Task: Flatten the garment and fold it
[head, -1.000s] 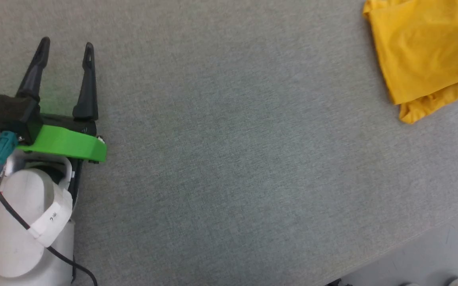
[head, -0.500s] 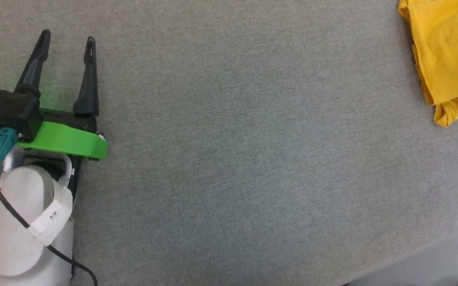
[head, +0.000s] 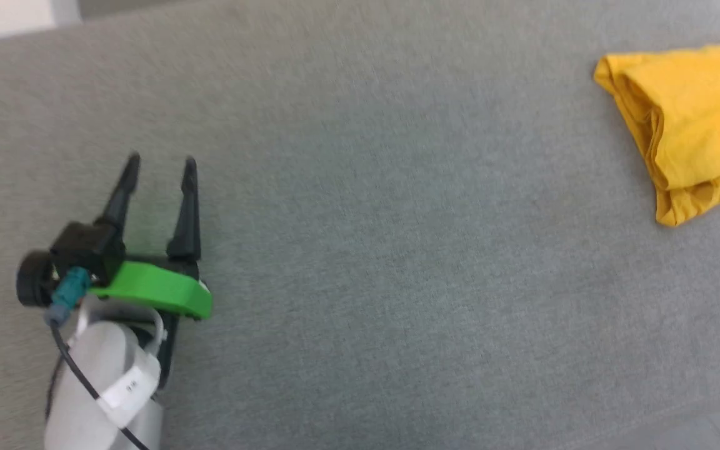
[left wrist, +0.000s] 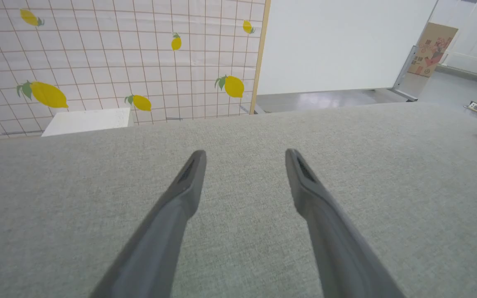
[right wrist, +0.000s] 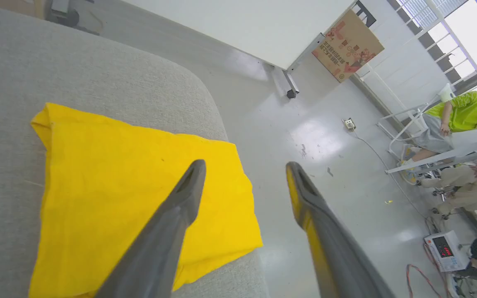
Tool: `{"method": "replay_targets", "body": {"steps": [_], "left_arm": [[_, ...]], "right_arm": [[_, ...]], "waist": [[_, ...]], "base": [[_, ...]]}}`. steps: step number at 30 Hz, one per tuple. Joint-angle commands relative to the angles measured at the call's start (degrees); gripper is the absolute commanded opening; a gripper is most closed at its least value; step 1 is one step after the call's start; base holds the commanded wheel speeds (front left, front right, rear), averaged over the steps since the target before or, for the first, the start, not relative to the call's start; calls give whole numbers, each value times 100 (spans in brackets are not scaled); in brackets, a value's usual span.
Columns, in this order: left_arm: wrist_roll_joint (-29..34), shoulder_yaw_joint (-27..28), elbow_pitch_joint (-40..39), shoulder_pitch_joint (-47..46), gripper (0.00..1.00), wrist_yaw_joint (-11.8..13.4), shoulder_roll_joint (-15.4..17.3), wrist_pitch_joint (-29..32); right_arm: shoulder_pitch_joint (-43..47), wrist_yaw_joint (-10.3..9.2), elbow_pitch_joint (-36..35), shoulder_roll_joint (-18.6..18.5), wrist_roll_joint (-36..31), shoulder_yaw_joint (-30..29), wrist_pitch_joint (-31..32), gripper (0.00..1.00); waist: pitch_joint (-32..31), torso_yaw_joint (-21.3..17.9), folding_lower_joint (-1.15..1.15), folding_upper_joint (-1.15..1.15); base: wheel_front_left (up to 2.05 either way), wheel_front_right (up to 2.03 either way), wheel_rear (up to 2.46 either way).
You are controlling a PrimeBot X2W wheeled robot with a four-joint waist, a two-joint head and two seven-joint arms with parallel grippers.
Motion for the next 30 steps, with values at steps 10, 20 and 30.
{"method": "replay_targets", "body": {"steps": [10, 20, 30], "left_arm": [[-264, 3, 442, 401, 100, 62, -334, -201], [-337, -75, 603, 645, 100, 16, -538, -219], [-325, -59, 617, 978, 100, -13, -675, -220]], "right_arm": [[1751, -12, -1876, 898, 1592, 39, -589, 100], [3055, -12, -3138, 1499, 2002, 703, -657, 100], [3598, -12, -3149, 1719, 1763, 981, -784, 100]], "waist": [[-1444, 1011, 0, 0], [-1861, 1501, 0, 0], [-2133, 1892, 0, 0]], "base": [[0, 0, 0], [0, 0, 0], [0, 0, 0]]}}
